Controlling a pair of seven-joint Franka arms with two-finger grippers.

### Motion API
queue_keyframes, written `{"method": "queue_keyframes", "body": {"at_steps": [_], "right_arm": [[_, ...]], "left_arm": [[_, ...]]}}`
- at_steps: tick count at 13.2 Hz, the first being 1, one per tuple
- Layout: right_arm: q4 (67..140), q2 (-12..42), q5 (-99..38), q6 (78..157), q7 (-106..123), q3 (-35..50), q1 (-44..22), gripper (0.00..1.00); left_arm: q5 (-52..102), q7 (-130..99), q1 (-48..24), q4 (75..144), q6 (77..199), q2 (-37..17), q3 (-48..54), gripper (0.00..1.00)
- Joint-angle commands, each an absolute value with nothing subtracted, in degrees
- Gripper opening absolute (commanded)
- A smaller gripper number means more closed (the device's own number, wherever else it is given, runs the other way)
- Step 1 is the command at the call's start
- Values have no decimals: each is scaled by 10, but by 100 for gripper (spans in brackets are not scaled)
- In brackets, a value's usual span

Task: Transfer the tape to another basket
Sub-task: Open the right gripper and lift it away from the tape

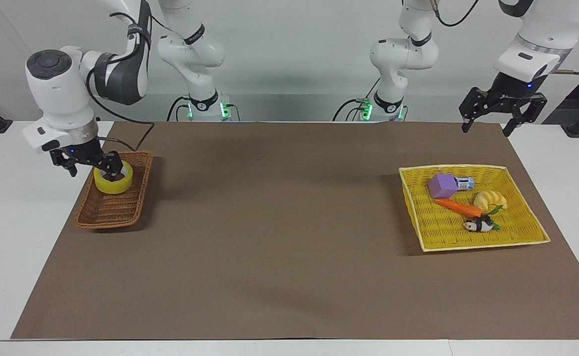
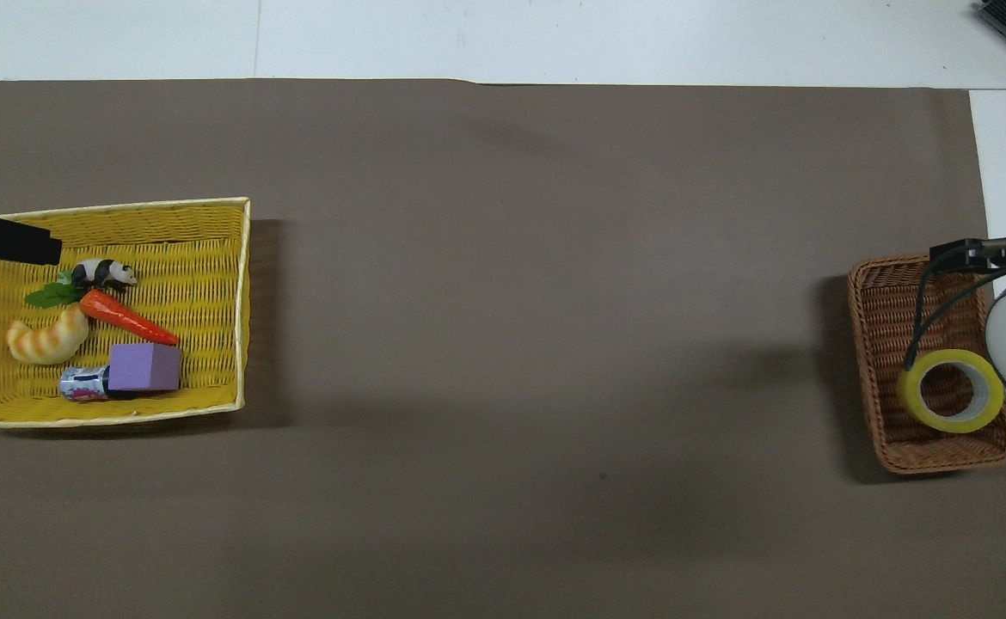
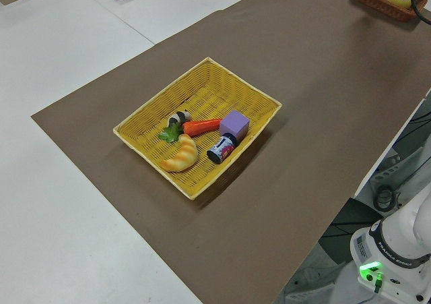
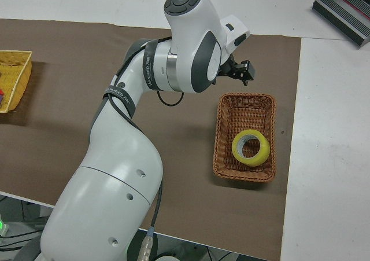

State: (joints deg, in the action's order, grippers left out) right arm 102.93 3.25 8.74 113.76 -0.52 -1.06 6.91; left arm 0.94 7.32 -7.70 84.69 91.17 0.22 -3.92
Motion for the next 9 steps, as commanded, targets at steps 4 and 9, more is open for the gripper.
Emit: {"method": "queue_keyframes", "body": {"at_steps": [4, 9], "right_arm": [[910, 34, 33, 978, -45, 40, 54, 100], [839, 31, -5, 847, -44, 56, 60, 100]], "left_arm": [[1, 78, -69, 844, 899, 7, -34, 100], [1, 78, -69, 844, 899, 7, -34, 100]]}}
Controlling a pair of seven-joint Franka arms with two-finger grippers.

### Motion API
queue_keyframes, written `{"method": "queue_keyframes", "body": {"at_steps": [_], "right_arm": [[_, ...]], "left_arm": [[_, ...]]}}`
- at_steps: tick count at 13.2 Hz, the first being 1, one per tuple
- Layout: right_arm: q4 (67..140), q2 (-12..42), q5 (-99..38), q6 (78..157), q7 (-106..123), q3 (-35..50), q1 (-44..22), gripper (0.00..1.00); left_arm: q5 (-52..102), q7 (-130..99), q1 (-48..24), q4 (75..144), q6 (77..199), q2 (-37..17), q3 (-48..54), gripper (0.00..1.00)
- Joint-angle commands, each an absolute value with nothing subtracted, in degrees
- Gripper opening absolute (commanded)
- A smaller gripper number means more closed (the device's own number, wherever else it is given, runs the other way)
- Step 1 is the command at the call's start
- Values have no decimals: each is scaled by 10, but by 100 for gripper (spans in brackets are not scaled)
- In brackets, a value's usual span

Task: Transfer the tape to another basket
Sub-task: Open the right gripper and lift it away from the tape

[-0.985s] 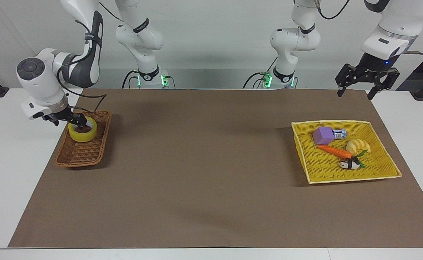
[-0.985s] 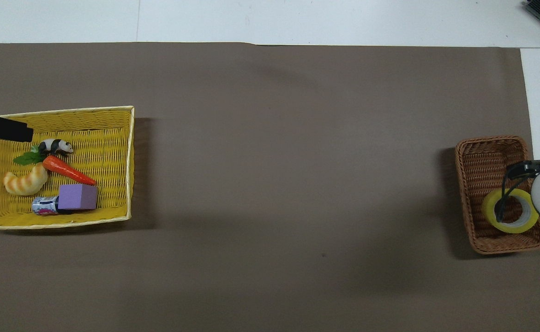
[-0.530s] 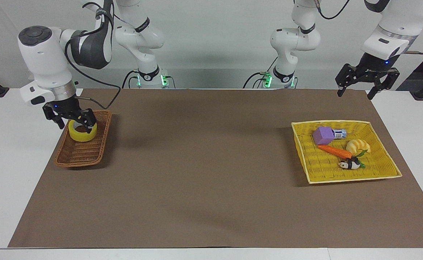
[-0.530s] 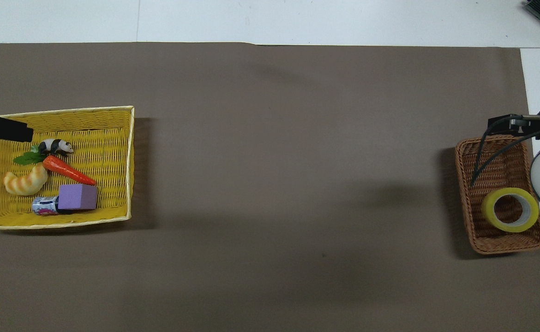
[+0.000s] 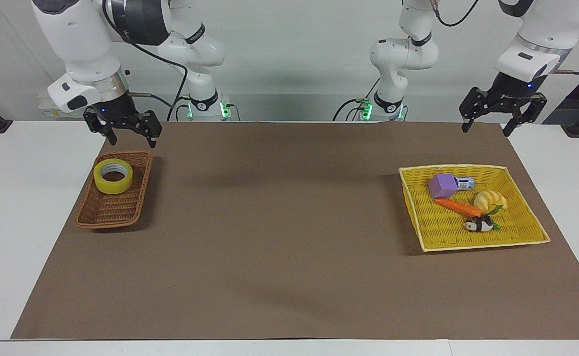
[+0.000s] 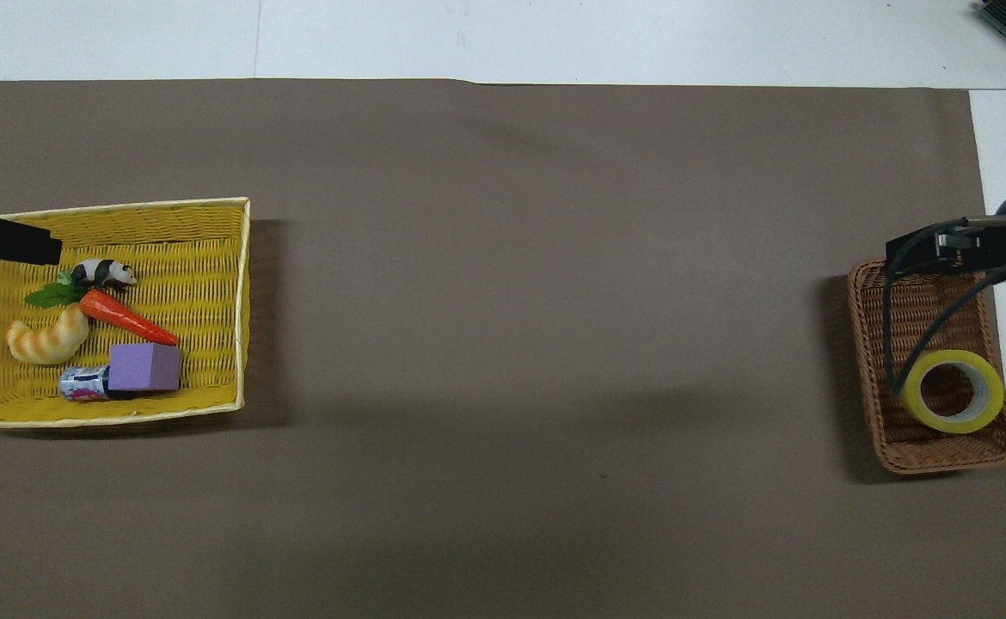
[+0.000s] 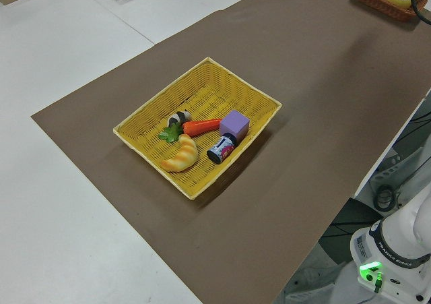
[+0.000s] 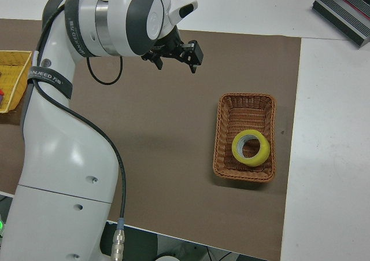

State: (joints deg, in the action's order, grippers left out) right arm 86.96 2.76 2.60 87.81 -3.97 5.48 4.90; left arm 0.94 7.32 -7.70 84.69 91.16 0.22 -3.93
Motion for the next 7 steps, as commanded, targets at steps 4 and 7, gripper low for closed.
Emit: {"method": "queue_keyframes", "body": {"at_steps": [4, 7], "right_arm": [[847, 18, -14, 853, -45, 55, 62, 100], [847, 18, -13, 853, -45, 54, 62, 100]], "left_arm": [[1, 78, -69, 844, 899, 7, -34, 100], [1, 78, -69, 844, 898, 7, -34, 100]]}}
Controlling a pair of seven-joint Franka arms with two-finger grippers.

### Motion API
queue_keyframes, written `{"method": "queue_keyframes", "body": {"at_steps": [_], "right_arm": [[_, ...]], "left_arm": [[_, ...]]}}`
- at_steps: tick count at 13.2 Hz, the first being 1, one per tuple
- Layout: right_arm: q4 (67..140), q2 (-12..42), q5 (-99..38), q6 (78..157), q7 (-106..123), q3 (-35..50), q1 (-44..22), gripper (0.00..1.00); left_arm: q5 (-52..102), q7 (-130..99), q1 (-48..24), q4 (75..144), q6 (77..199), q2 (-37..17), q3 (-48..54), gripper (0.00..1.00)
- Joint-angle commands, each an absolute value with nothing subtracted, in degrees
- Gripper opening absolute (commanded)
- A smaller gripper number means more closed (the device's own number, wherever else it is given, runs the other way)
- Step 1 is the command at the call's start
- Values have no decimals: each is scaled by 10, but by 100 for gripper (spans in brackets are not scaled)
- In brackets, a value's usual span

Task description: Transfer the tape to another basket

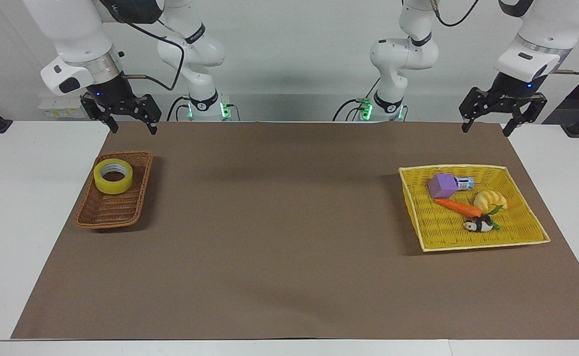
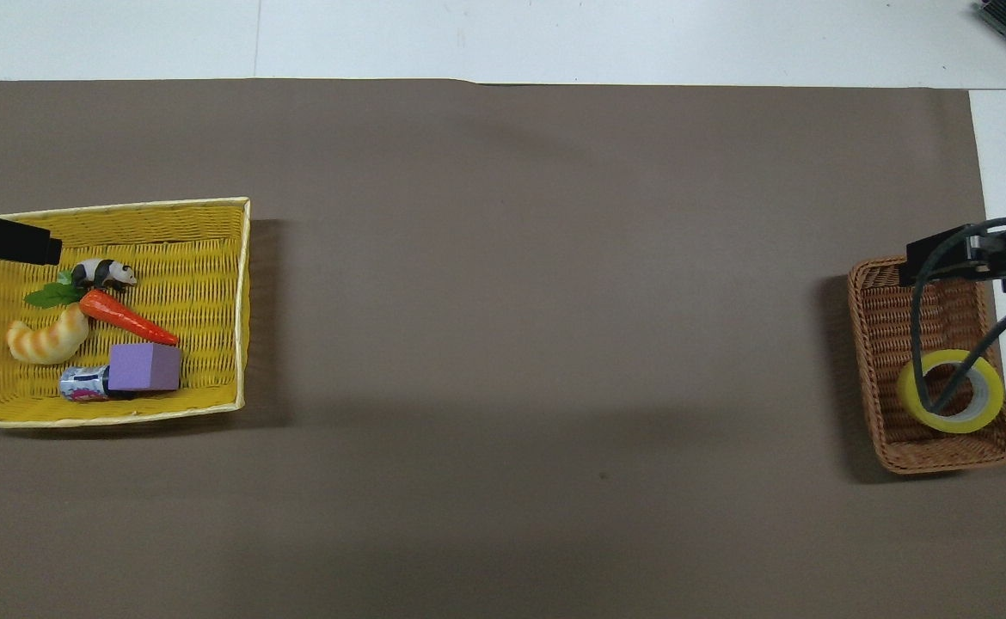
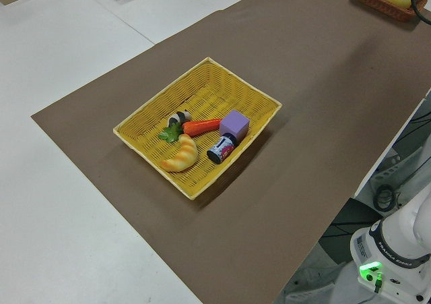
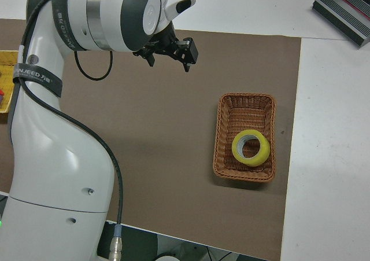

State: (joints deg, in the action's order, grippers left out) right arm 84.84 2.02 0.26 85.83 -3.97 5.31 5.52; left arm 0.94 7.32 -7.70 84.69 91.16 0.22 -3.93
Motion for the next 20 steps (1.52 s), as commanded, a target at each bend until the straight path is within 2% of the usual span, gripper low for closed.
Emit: {"method": "queue_keyframes", "body": {"at_steps": [1, 6, 10, 20], "right_arm": [[847, 18, -13, 852, -45, 54, 62, 100], [846, 17, -3, 841, -45, 34, 53, 100], [842, 14, -5, 837, -44, -53, -25, 100], [841, 5, -12, 838, -46, -52, -24, 100]], "left_arm": [[1, 78, -69, 844, 899, 8, -34, 100], [1, 78, -69, 844, 899, 7, -34, 100], [1, 78, -69, 844, 899, 8, -34, 100], [1, 78, -69, 844, 898, 7, -34, 100]]}}
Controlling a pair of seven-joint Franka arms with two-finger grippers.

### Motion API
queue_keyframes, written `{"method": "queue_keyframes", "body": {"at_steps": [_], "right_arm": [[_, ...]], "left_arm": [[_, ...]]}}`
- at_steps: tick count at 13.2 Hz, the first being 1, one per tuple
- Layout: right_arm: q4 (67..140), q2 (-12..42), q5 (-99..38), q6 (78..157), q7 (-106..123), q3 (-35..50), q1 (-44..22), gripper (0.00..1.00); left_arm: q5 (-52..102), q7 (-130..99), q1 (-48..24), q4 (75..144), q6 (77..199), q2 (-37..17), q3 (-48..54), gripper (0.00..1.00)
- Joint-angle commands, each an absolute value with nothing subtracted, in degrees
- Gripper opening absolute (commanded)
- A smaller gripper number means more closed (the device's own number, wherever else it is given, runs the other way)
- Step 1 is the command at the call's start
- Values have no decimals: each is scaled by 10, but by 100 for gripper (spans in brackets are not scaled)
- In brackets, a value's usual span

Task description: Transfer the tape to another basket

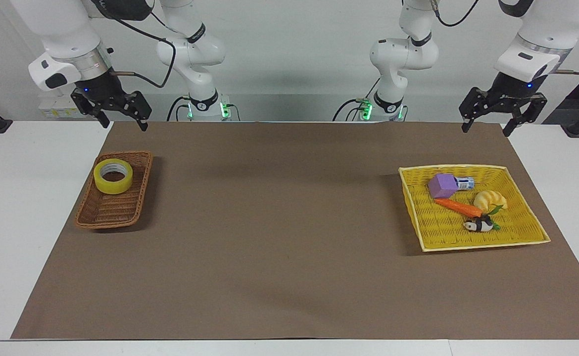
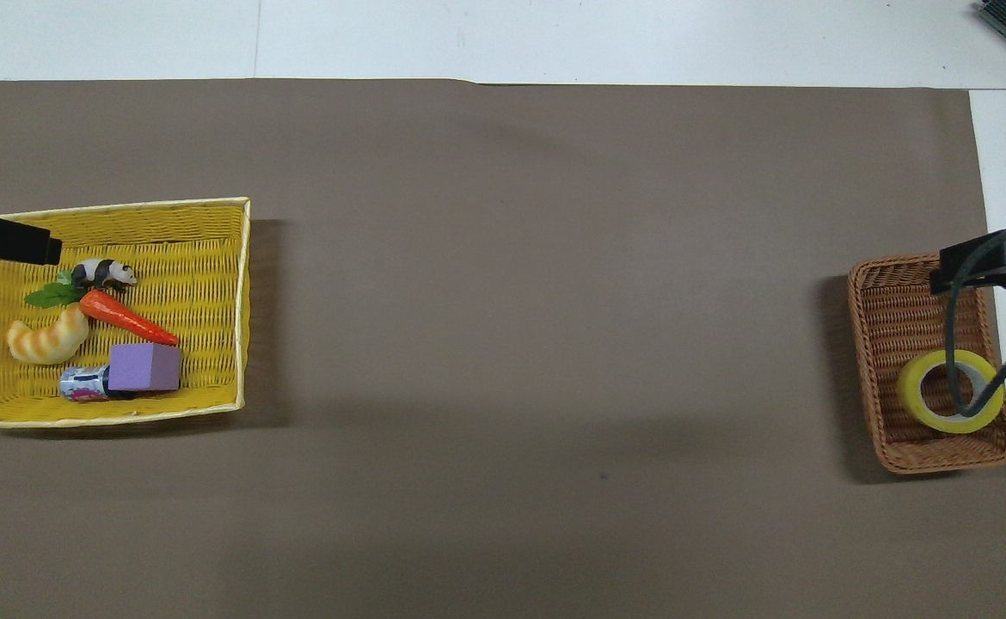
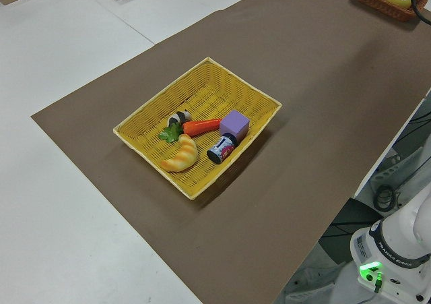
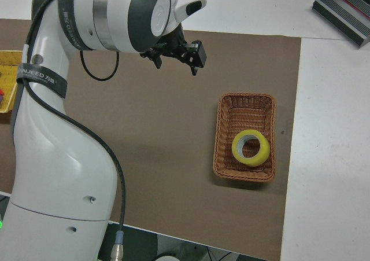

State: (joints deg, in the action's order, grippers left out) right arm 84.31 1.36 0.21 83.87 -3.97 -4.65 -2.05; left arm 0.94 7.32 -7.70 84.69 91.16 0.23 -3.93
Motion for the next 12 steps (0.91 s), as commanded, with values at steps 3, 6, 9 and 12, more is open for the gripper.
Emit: {"method": "queue_keyframes", "body": {"at_steps": [3, 6, 9, 12], "right_arm": [[845, 1, -11, 837, -45, -54, -18, 100], [846, 0, -8, 836, -47, -54, -18, 100], [847, -2, -8, 831, -46, -53, -18, 100], [847, -3, -6, 828, -45, -51, -19, 100]], "left_arm": [[1, 78, -69, 844, 899, 7, -34, 100], [1, 78, -69, 844, 899, 8, -34, 100], [1, 78, -69, 844, 899, 8, -34, 100], [1, 78, -69, 844, 899, 7, -34, 100]]}}
